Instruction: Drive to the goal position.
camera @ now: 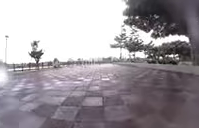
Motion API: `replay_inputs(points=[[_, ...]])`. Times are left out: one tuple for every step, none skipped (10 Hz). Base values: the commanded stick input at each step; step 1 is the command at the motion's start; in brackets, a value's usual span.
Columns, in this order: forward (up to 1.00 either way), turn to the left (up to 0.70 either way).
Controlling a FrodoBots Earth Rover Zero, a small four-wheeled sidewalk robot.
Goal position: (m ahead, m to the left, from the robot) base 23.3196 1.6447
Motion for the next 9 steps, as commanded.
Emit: replay_inputs(points=[[1.00, 0.00], [1.00, 0.00], [1.00, 0.00], [1.00, 0.00], [1.00, 0.00], [1.00, 0.00], [1.00, 0.00], [1.00, 0.00], [1.00, 0.00]])
